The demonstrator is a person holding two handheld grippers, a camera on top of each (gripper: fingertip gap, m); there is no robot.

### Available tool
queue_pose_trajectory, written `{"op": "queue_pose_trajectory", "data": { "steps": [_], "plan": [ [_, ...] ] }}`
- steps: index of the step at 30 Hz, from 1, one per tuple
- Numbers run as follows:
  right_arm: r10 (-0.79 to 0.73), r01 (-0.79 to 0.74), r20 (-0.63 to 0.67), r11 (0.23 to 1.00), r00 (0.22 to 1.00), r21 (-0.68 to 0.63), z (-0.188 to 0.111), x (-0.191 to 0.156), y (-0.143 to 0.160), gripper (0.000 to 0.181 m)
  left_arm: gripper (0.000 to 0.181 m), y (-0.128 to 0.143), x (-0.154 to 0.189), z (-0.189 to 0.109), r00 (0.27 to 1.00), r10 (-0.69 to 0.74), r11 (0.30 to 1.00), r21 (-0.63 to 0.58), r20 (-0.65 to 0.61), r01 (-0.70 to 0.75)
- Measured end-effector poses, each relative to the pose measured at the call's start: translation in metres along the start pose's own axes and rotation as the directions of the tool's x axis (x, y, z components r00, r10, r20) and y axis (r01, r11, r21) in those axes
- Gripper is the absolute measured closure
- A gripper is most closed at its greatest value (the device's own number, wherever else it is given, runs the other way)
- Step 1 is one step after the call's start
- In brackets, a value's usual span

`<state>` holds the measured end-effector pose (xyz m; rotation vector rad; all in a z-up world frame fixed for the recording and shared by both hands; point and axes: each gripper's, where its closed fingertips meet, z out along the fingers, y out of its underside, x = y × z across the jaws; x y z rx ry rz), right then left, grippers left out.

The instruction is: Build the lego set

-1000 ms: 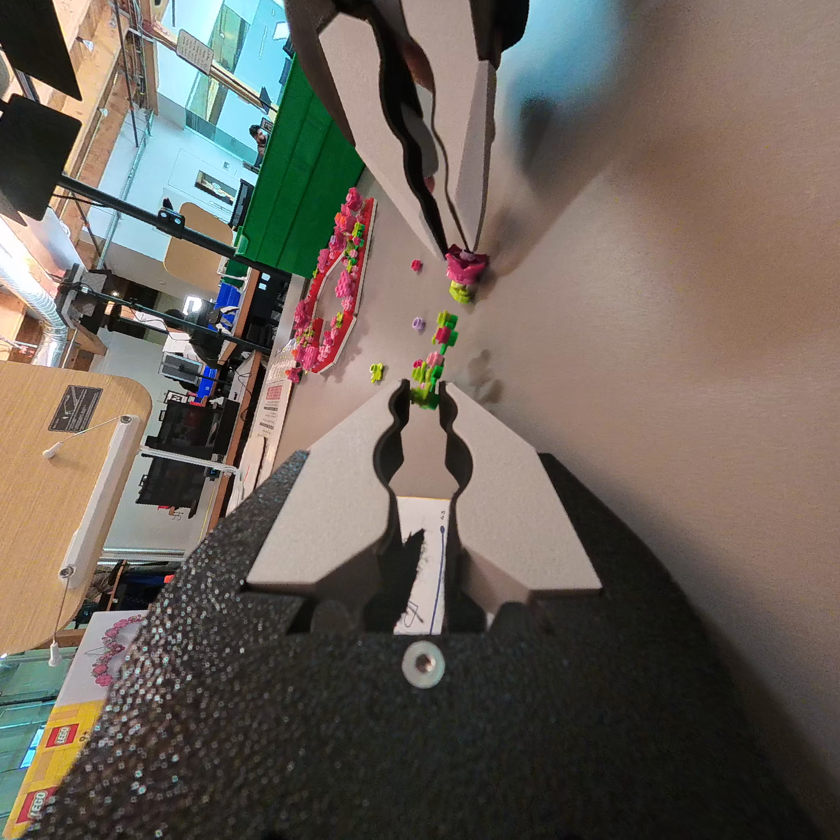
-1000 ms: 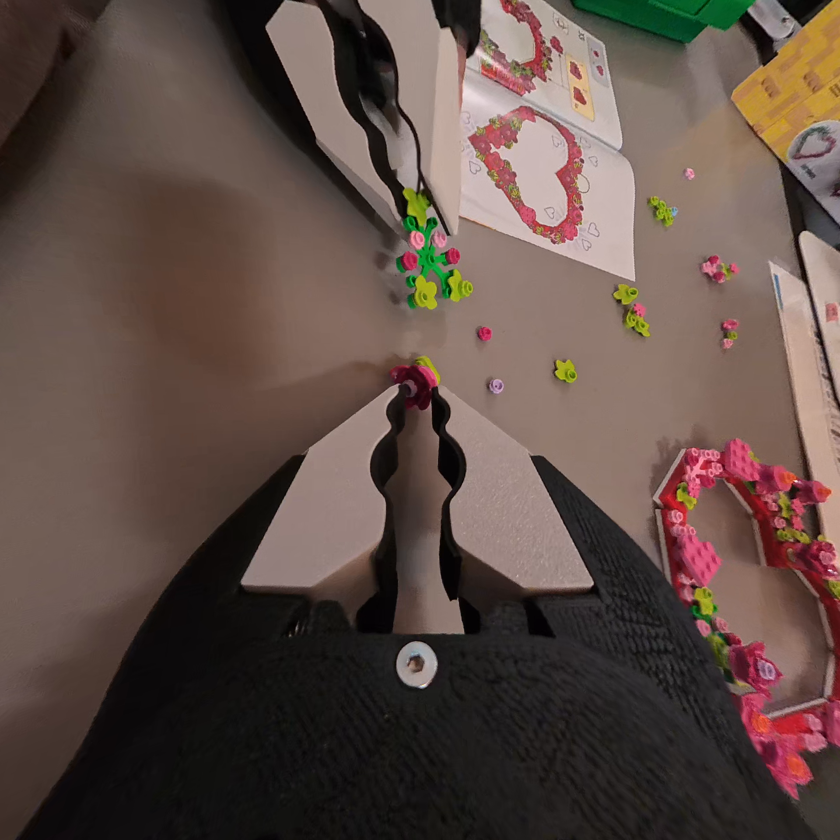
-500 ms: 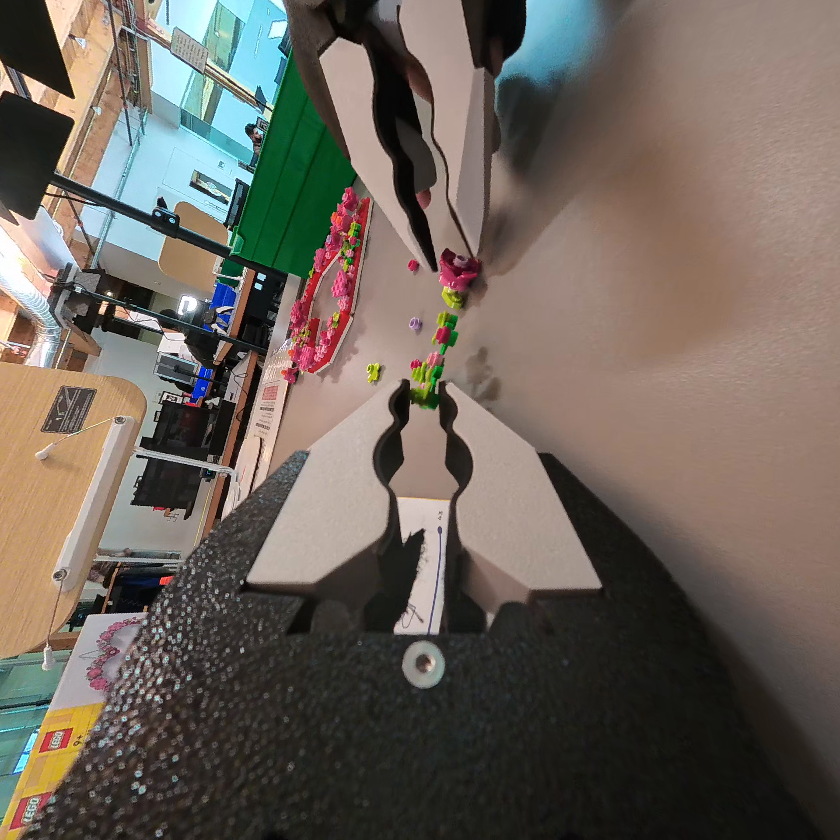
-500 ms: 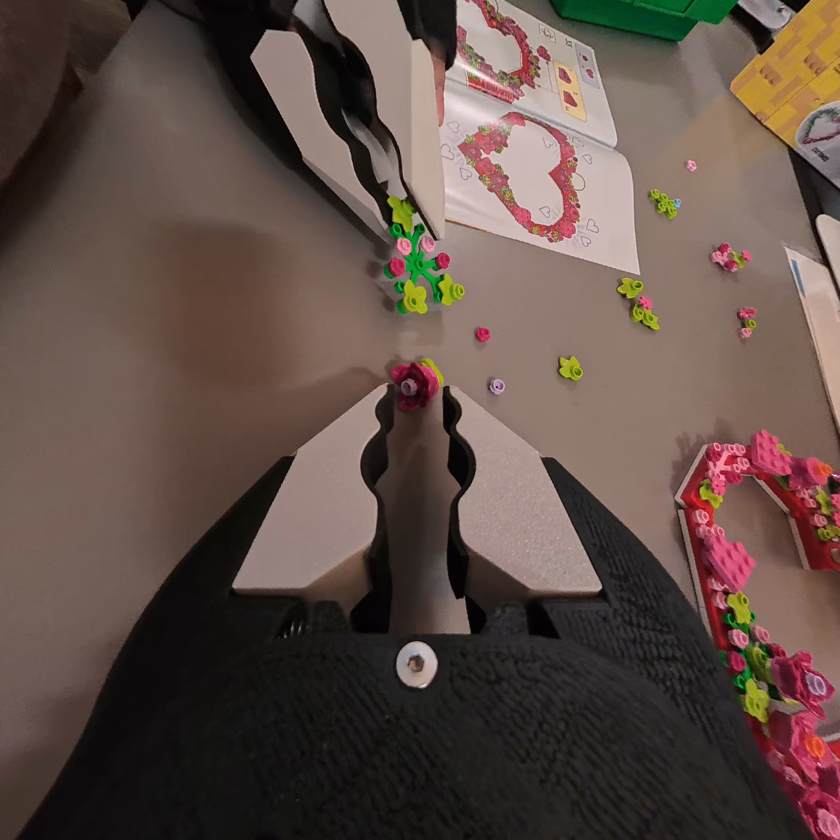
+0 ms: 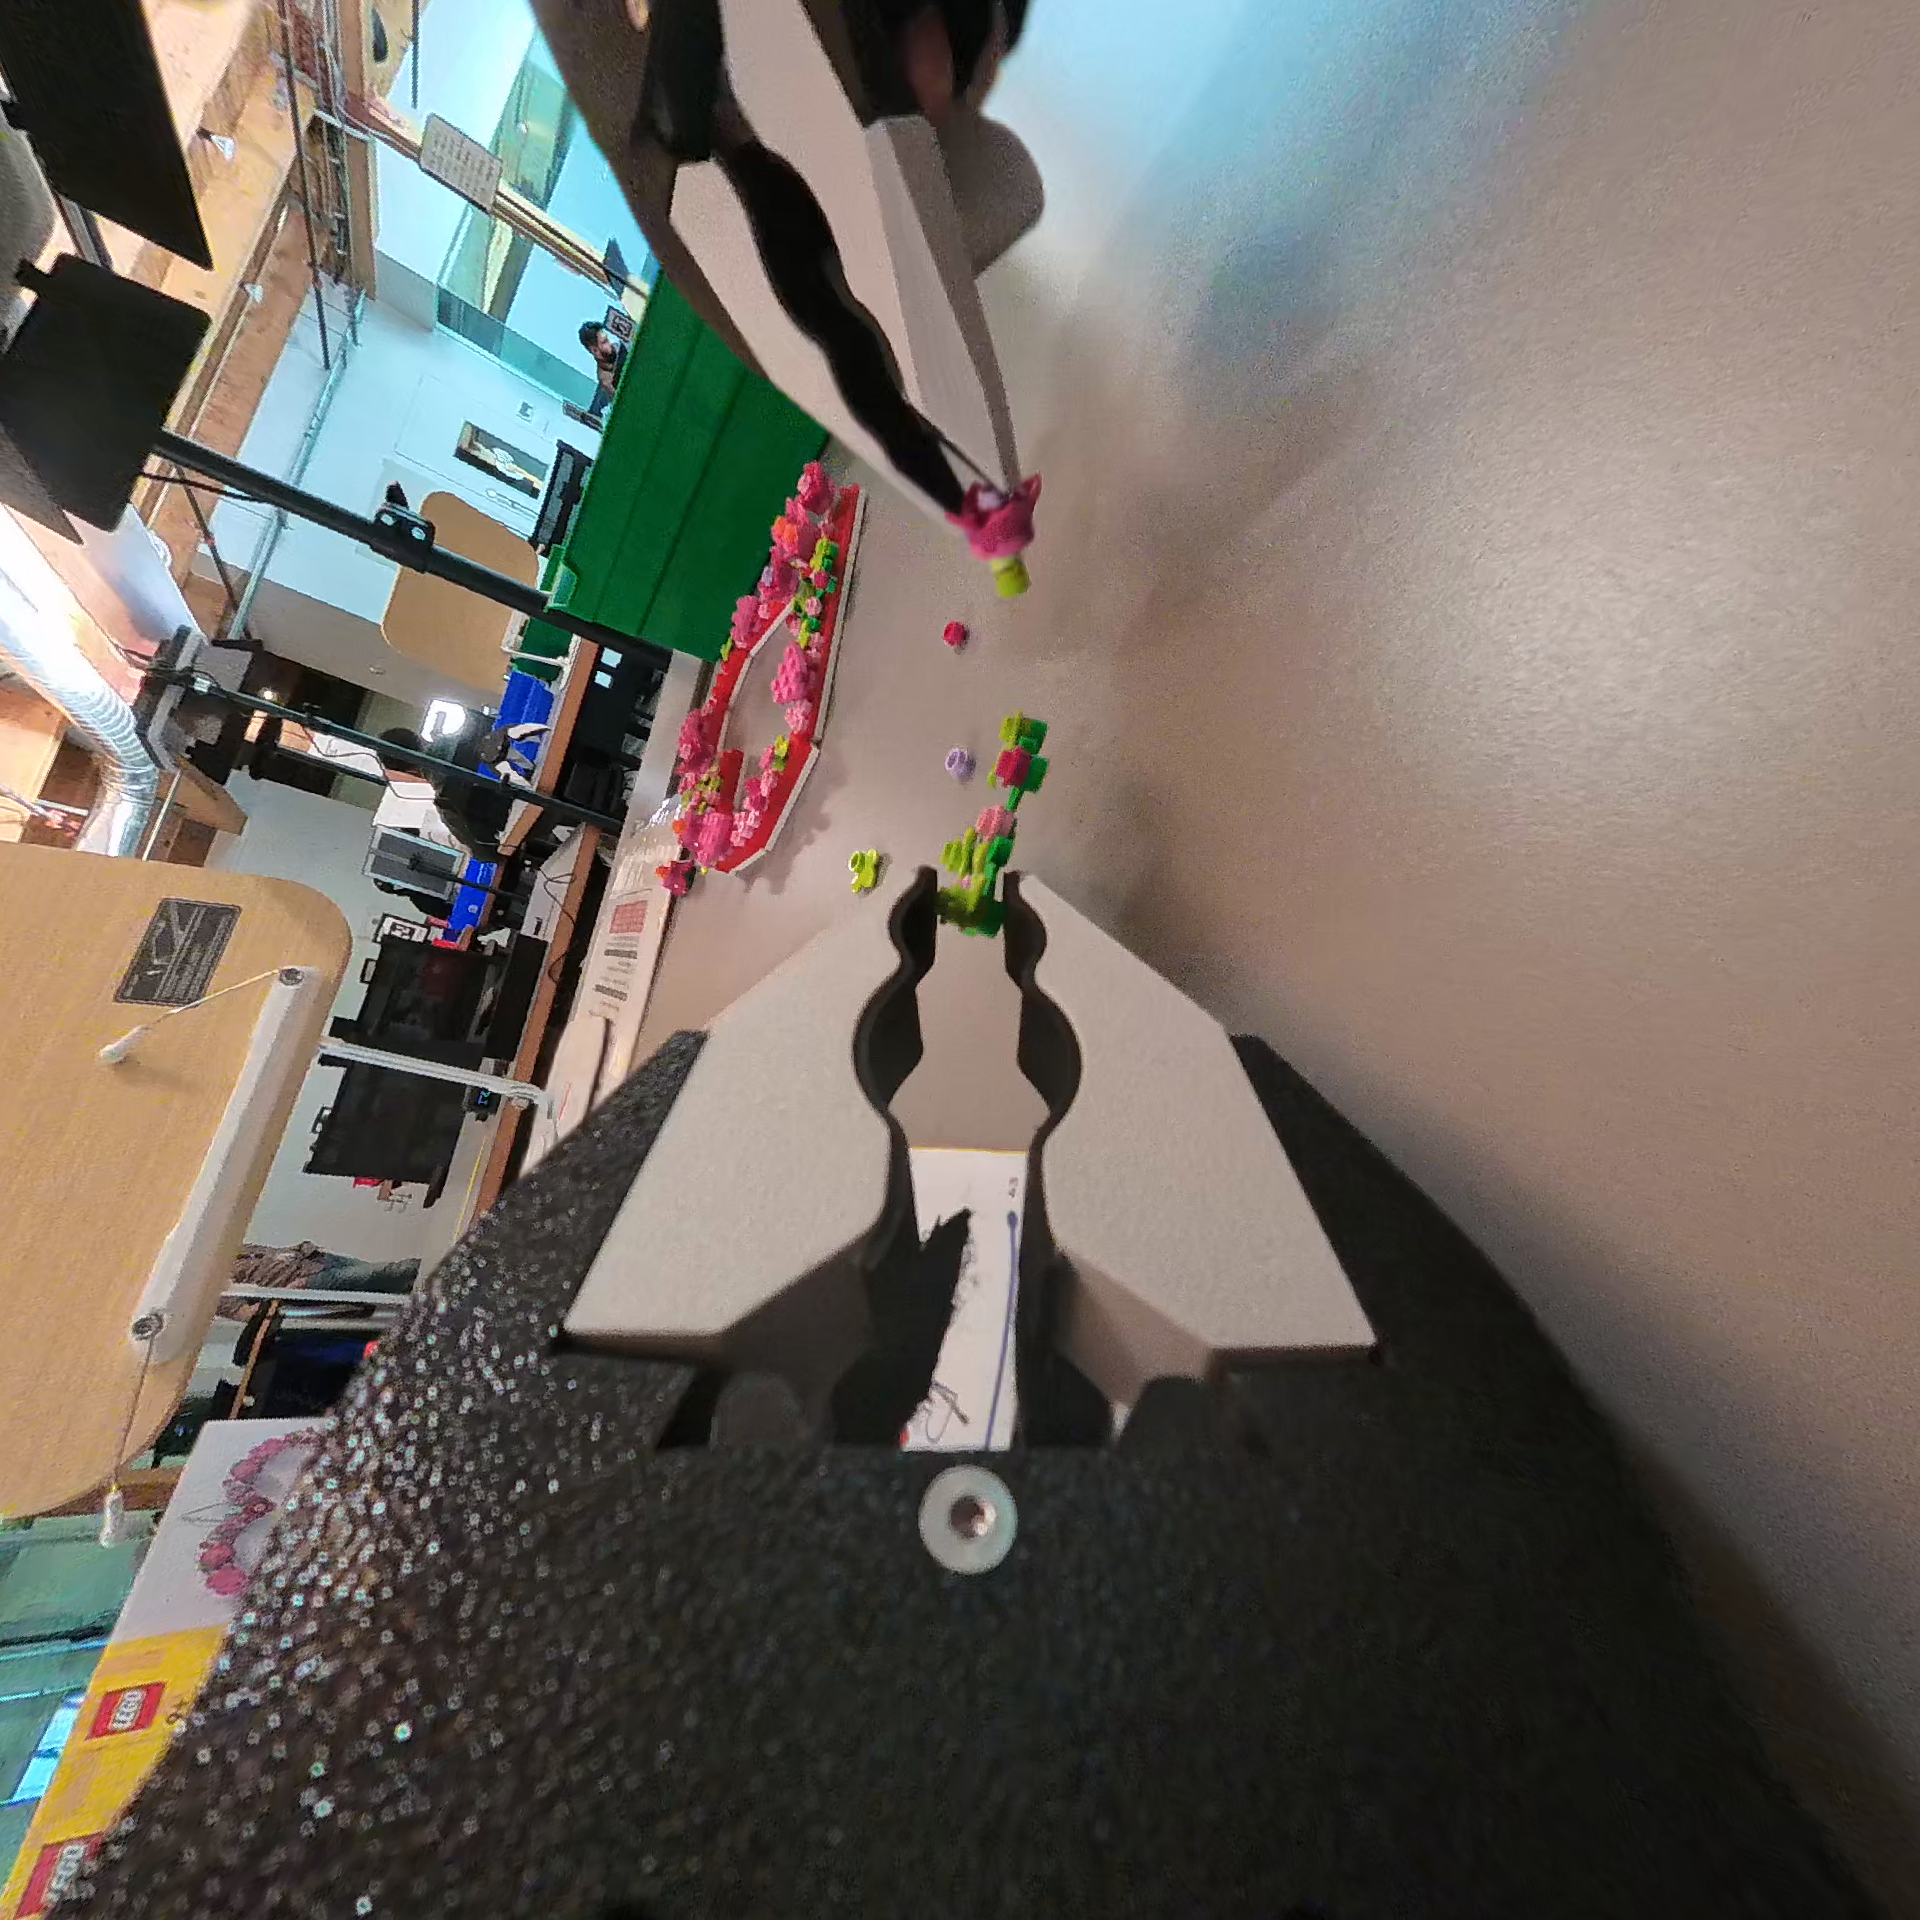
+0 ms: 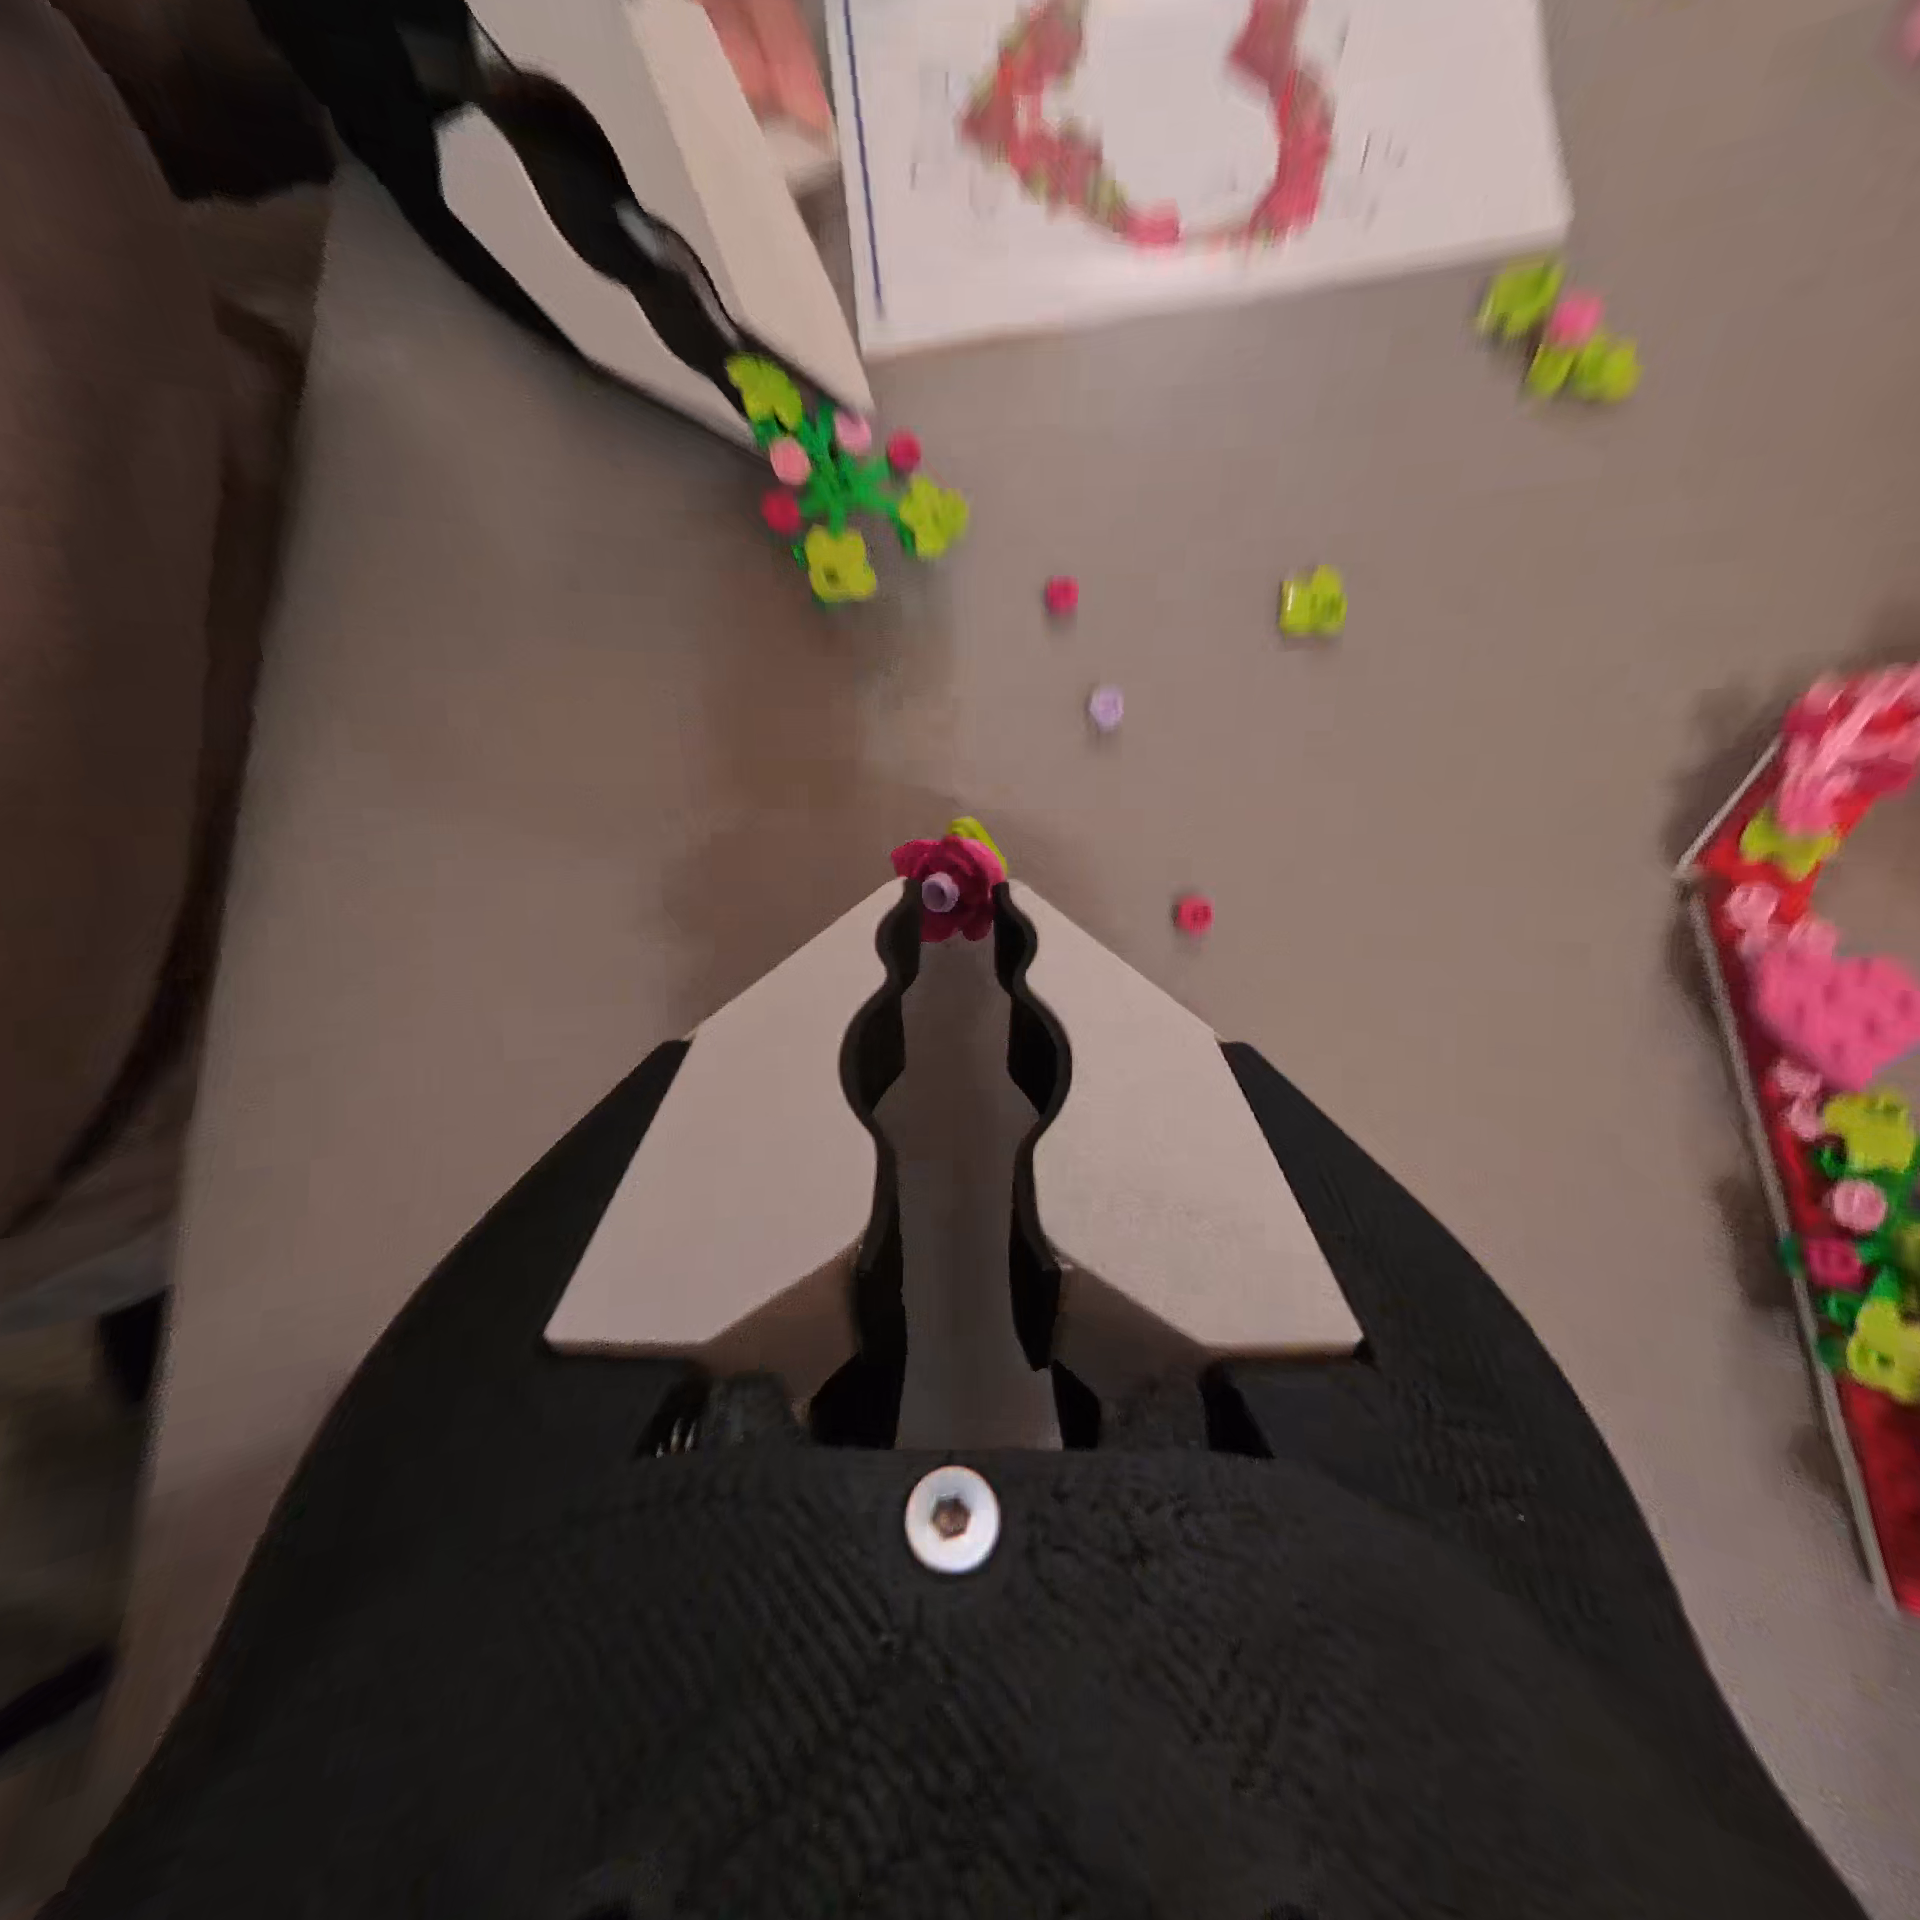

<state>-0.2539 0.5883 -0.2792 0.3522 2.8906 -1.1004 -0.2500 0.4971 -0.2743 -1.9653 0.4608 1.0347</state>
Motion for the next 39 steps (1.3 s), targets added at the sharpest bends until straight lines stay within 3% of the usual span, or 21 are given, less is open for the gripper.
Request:
{"op": "queue_pose_trajectory", "data": {
  "steps": [4, 7, 12, 19, 24, 28, 35, 37, 39],
  "plan": [
    [0.2, -0.167, 0.116, 0.955, 0.973, -0.246, -0.013, -0.002, 0.016, 0.169, 0.171, -0.004, -0.001, -0.001, 1.0, 0.004, 1.0, 0.017, 0.005, -0.004],
    [0.28, -0.215, 0.131, 0.904, 0.951, -0.369, -0.011, -0.001, 0.023, 0.169, 0.171, -0.006, -0.001, -0.002, 1.0, 0.007, 1.0, 0.024, 0.008, -0.008],
    [0.296, -0.203, 0.173, 0.886, 0.939, -0.417, -0.005, -0.005, 0.022, 0.168, 0.171, -0.005, -0.002, -0.003, 1.0, 0.014, 1.0, 0.022, 0.015, -0.014],
    [0.203, -0.151, 0.148, 0.941, 0.968, -0.303, -0.009, 0.0, 0.016, 0.149, 0.171, -0.004, -0.004, -0.003, 0.999, 0.025, 1.0, 0.014, 0.032, -0.026],
    [0.007, 0.002, 0.123, 0.997, 0.992, -0.073, -0.01, -0.013, 0.014, 0.132, 0.171, -0.004, -0.006, -0.004, 0.999, 0.025, 1.0, 0.012, 0.039, -0.026],
    [-0.143, 0.141, 0.034, 0.989, 0.989, 0.053, -0.001, -0.024, 0.025, 0.14, 0.171, -0.005, -0.003, -0.002, 0.999, 0.025, 1.0, 0.017, 0.026, -0.026],
    [-0.158, 0.149, 0.042, 0.974, 0.987, 0.168, 0.007, -0.026, 0.02, 0.148, 0.171, -0.009, 0.002, 0.001, 1.0, 0.027, 0.999, 0.036, -0.003, -0.027],
    [-0.163, 0.151, 0.063, 0.975, 0.985, 0.165, 0.009, -0.027, 0.021, 0.161, 0.171, -0.01, 0.004, 0.002, 1.0, 0.026, 0.999, 0.045, -0.009, -0.025],
    [-0.142, 0.119, 0.099, 0.971, 0.985, 0.209, 0.01, -0.029, 0.013, 0.162, 0.171, -0.012, 0.006, 0.003, 0.999, 0.024, 0.998, 0.054, -0.024, -0.023]
  ]
}}
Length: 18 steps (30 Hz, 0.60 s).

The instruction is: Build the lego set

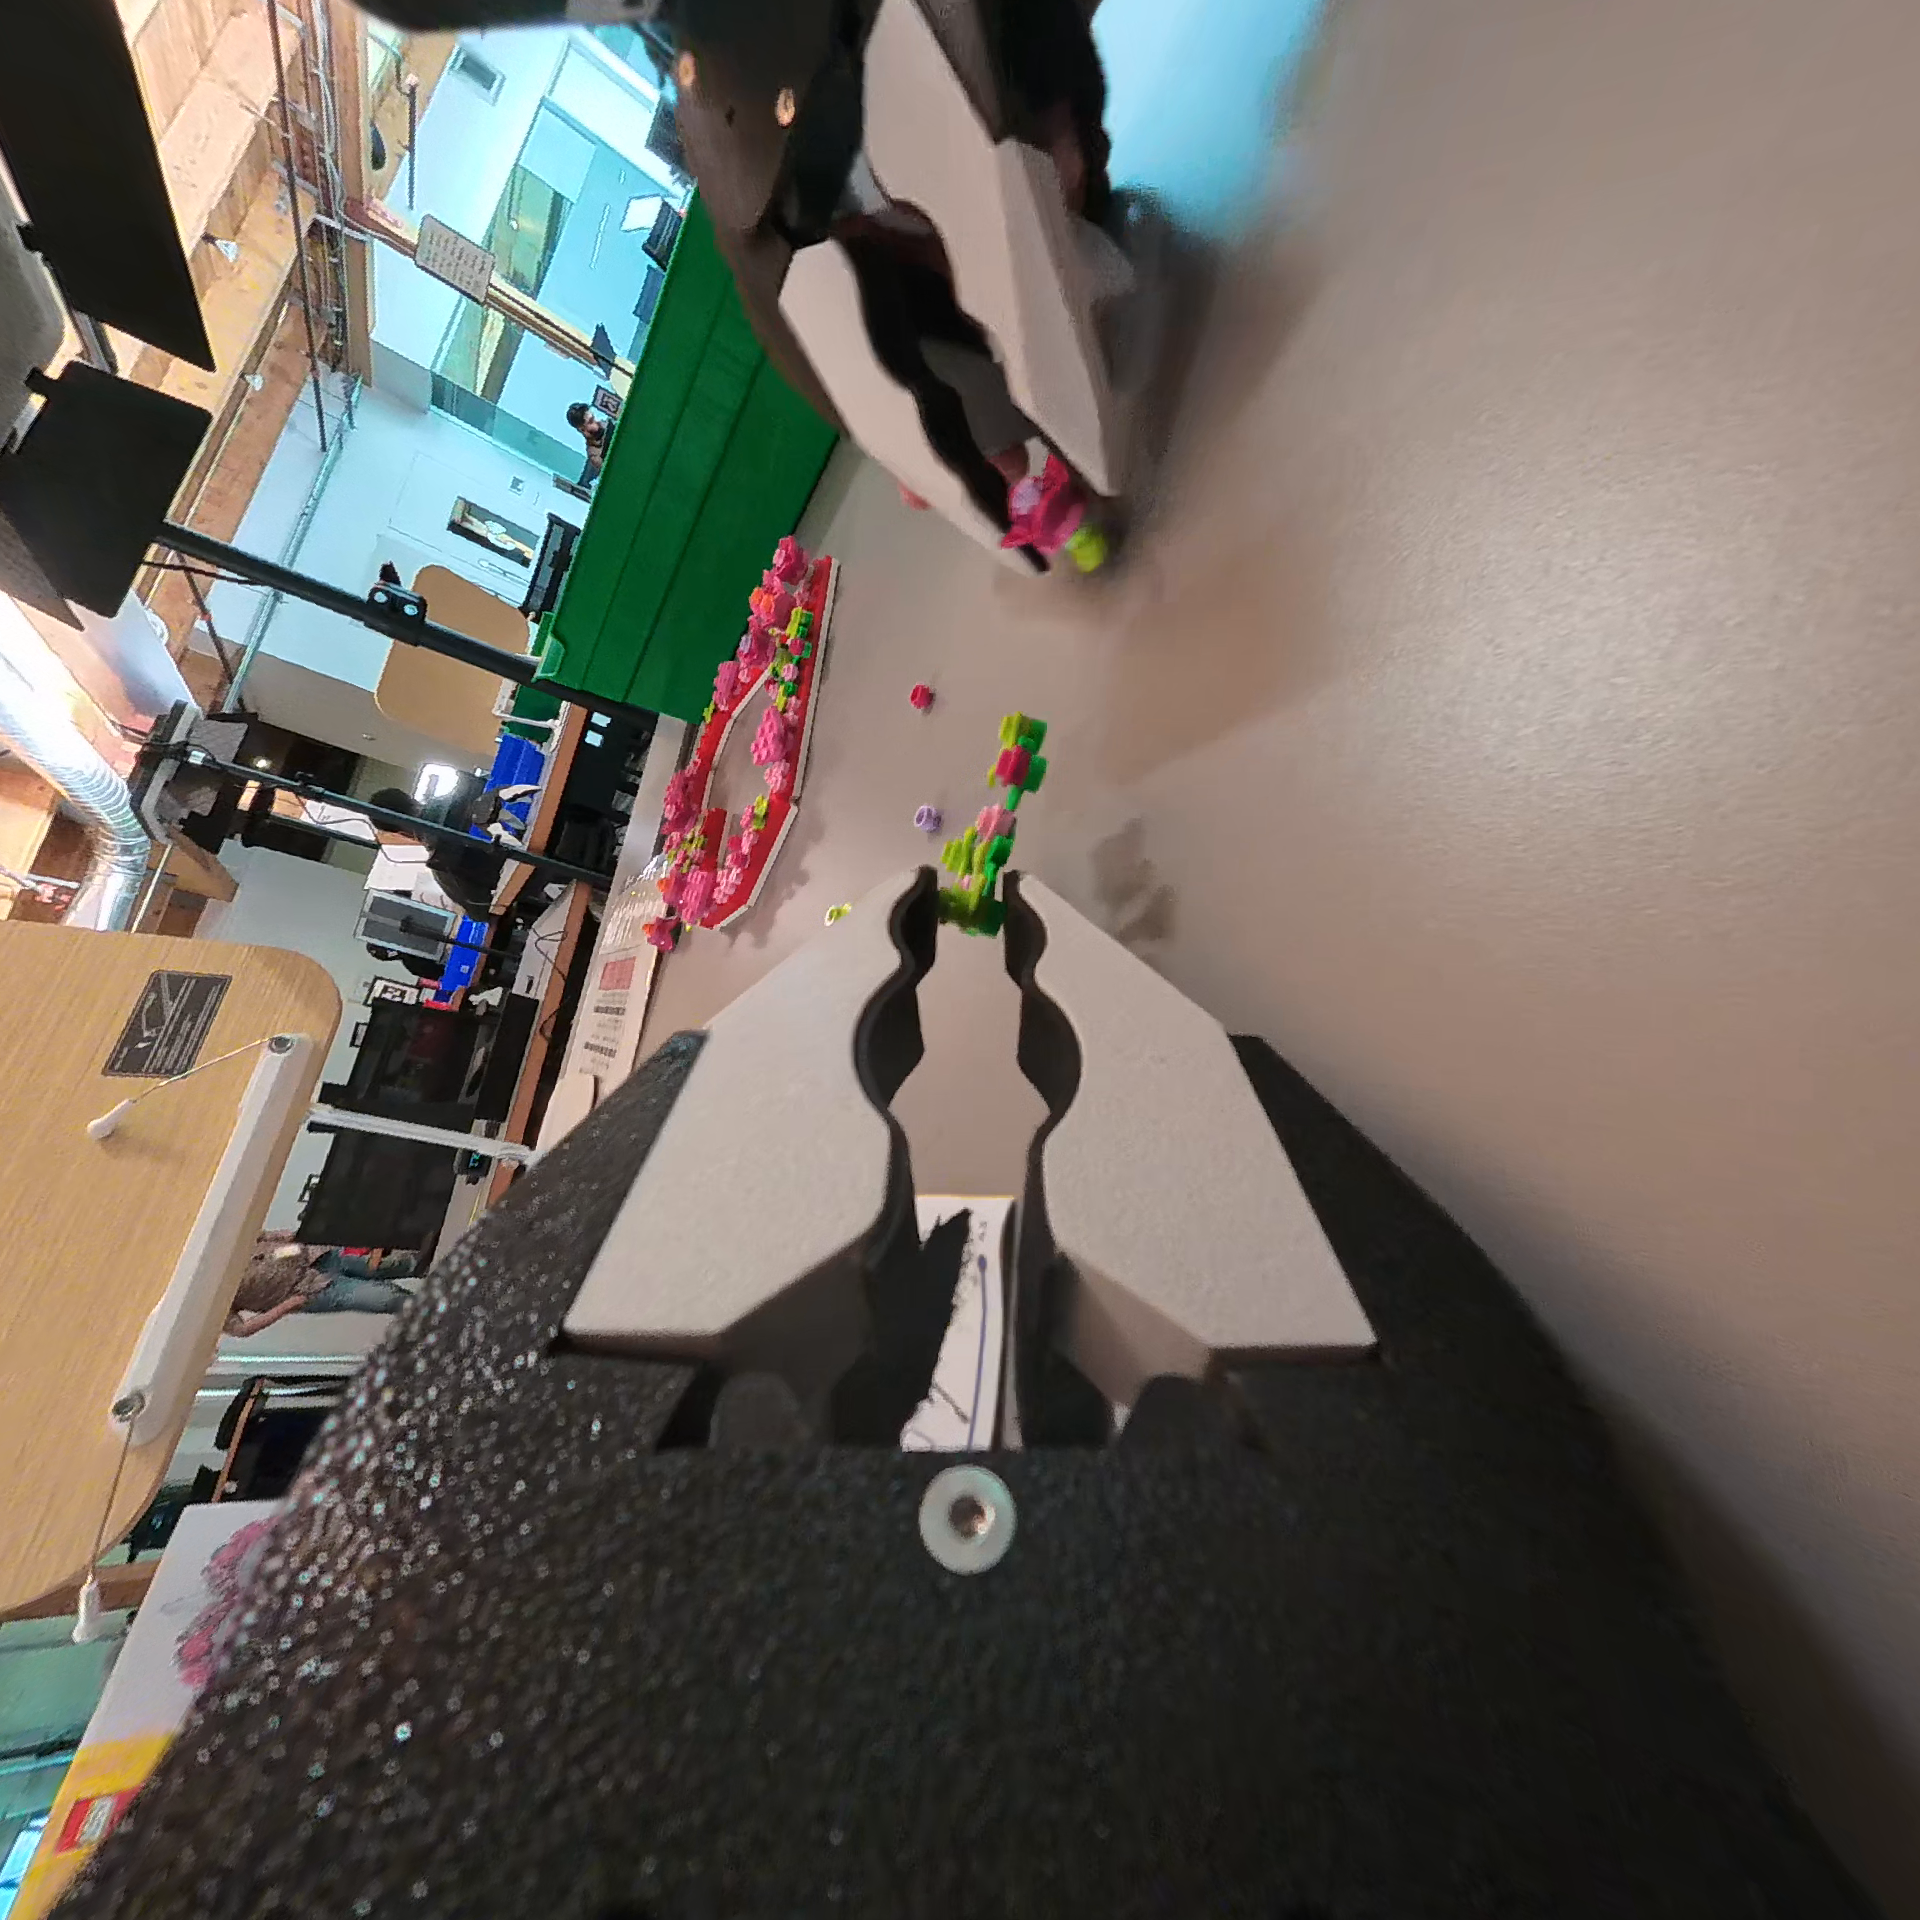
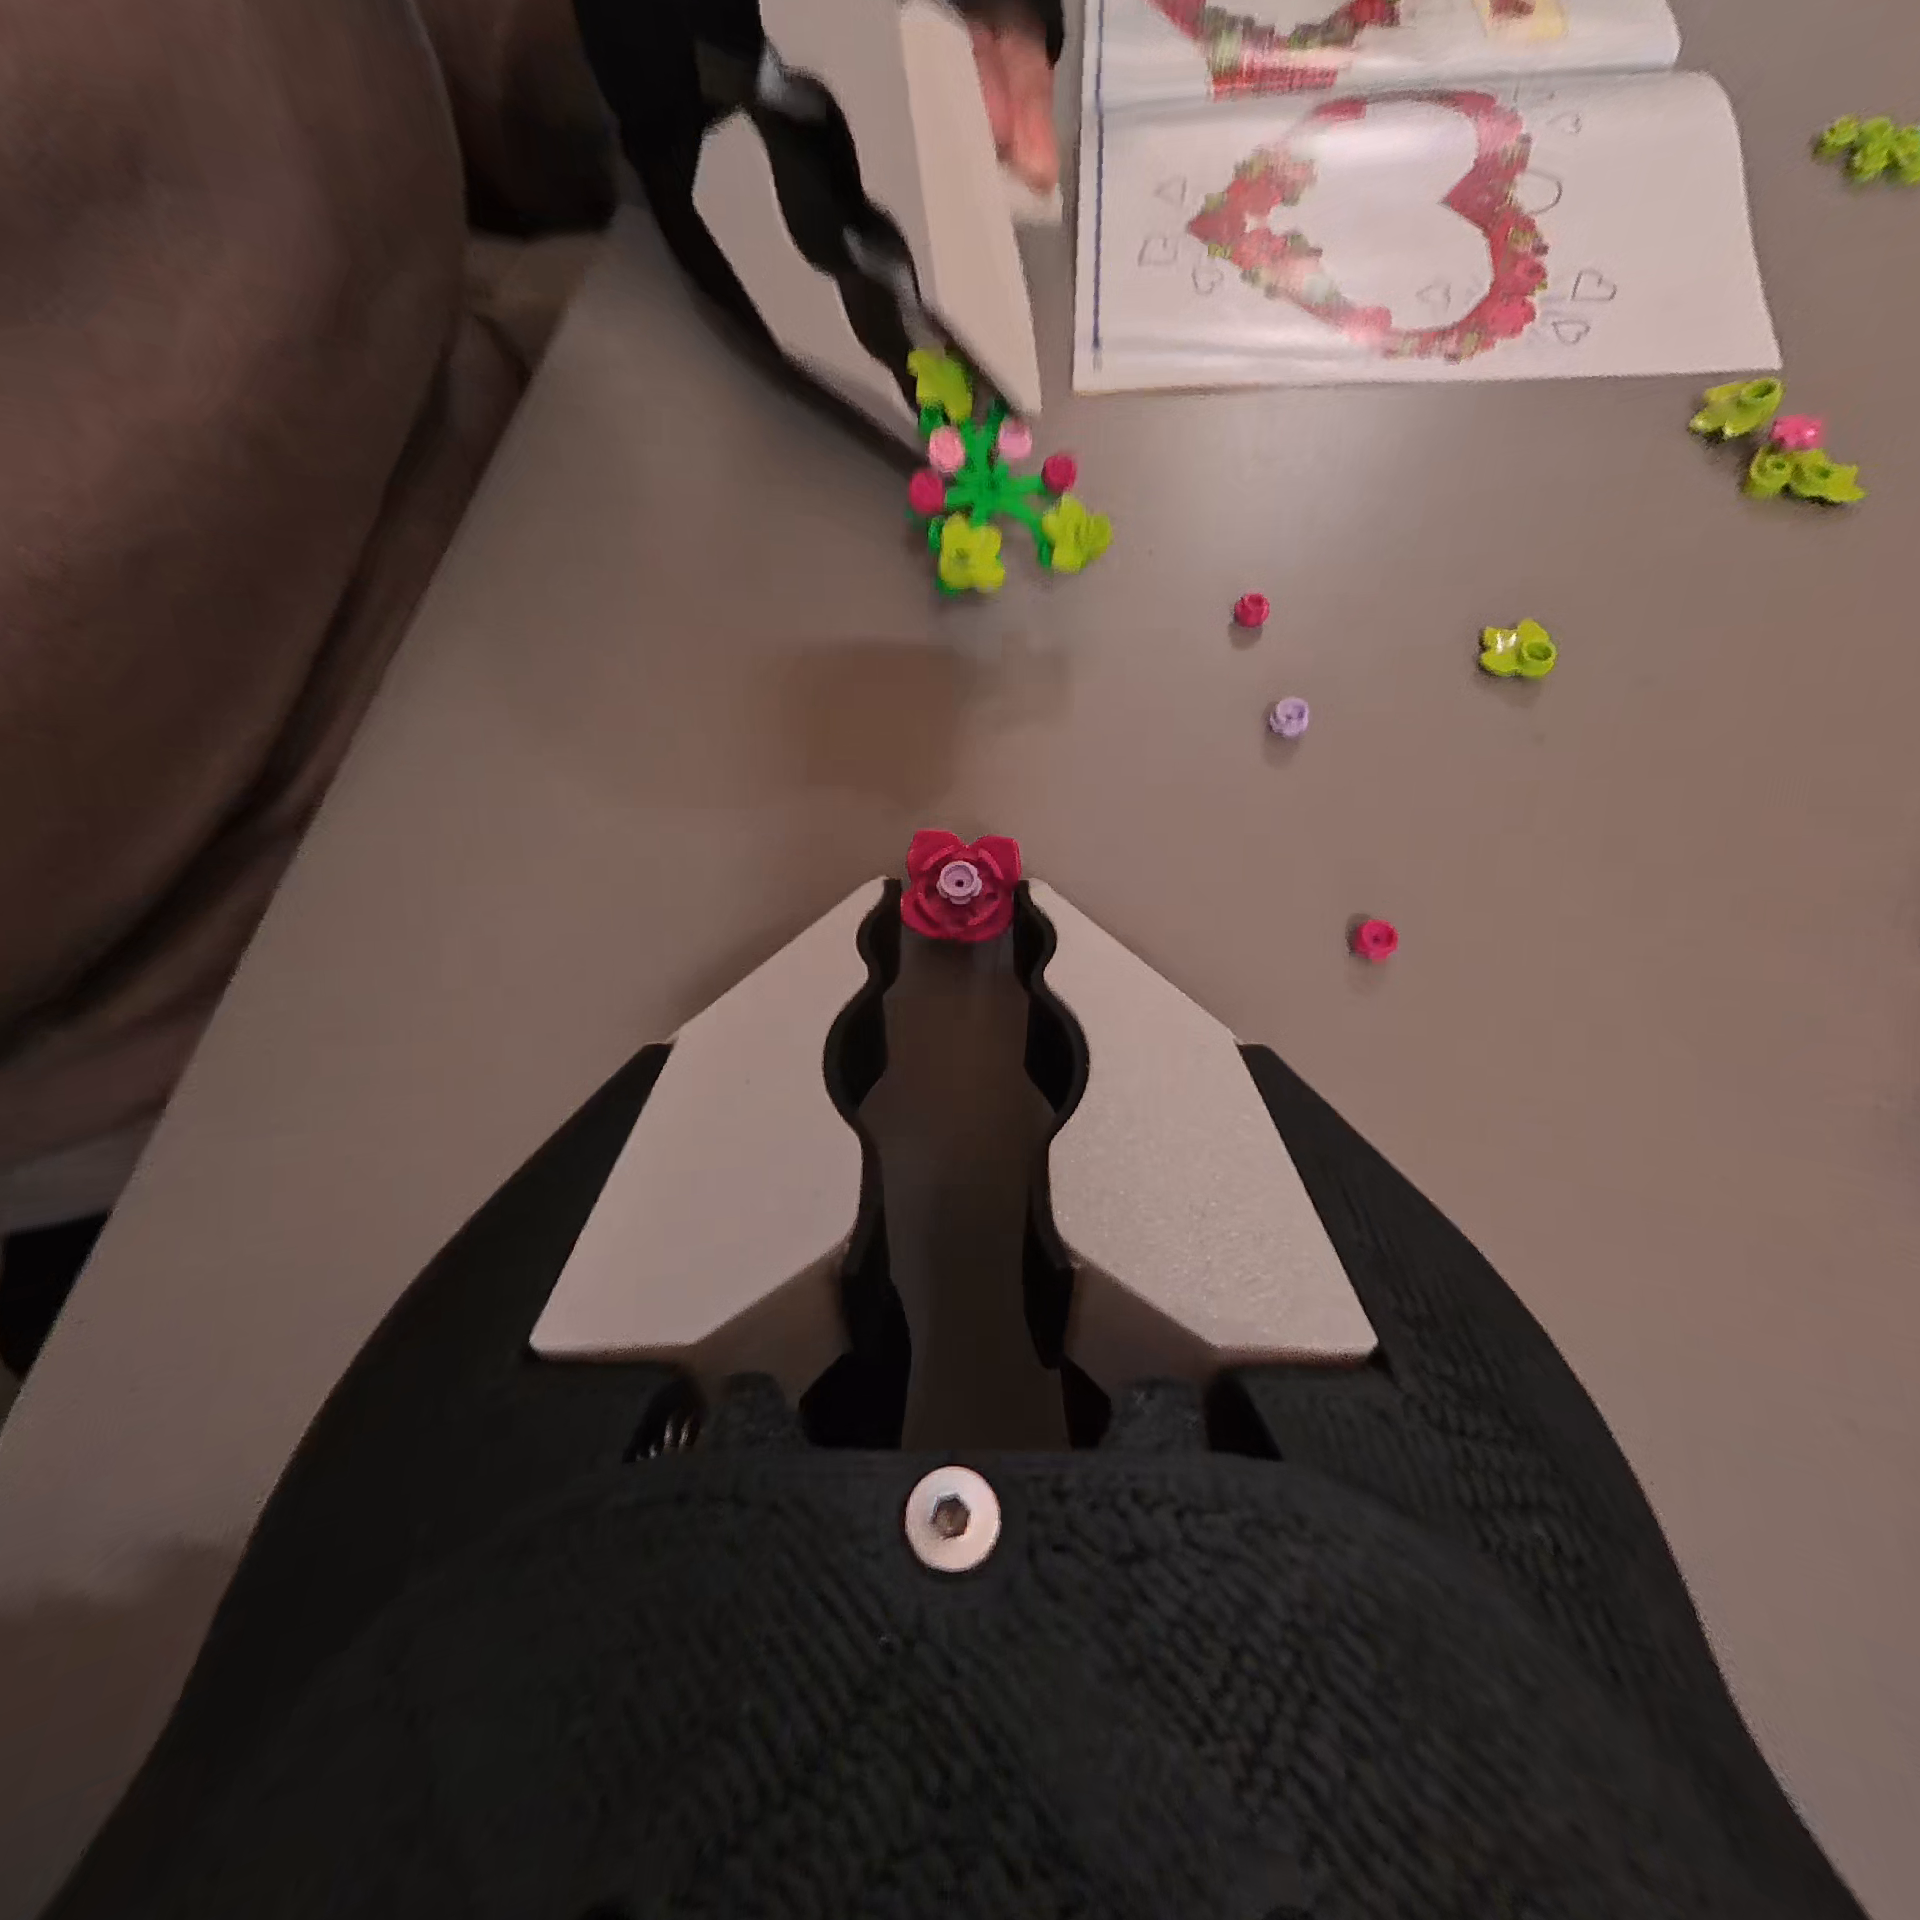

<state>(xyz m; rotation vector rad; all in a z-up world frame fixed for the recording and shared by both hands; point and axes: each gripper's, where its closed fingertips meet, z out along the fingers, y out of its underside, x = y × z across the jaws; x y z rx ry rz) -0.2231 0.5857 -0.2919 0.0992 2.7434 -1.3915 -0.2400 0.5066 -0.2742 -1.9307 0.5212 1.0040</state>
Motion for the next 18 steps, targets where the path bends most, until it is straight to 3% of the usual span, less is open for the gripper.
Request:
{"op": "queue_pose_trajectory", "data": {
  "steps": [4, 6, 11, 18],
  "plan": [
    [0.034, -0.043, 0.049, 0.98, 0.998, 0.192, 0.005, 0.005, -0.041, 0.162, 0.171, -0.004, 0.007, 0.003, 0.999, 0.0, 1.0, 0.024, -0.044, 0.001],
    [0.067, -0.089, 0.104, 0.97, 0.992, 0.225, 0.012, 0.006, -0.053, 0.162, 0.171, -0.005, 0.009, 0.005, 0.999, 0.004, 1.0, 0.031, -0.054, -0.002],
    [0.135, -0.171, 0.226, 0.975, 0.965, 0.145, 0.032, 0.004, -0.056, 0.162, 0.171, -0.009, 0.01, 0.006, 0.998, 0.011, 0.999, 0.047, -0.059, -0.008],
    [0.149, -0.177, 0.237, 0.979, 0.96, 0.102, 0.04, 0.001, -0.054, 0.162, 0.171, -0.01, 0.01, 0.008, 0.998, 0.015, 0.998, 0.054, -0.057, -0.012]
  ]
}}
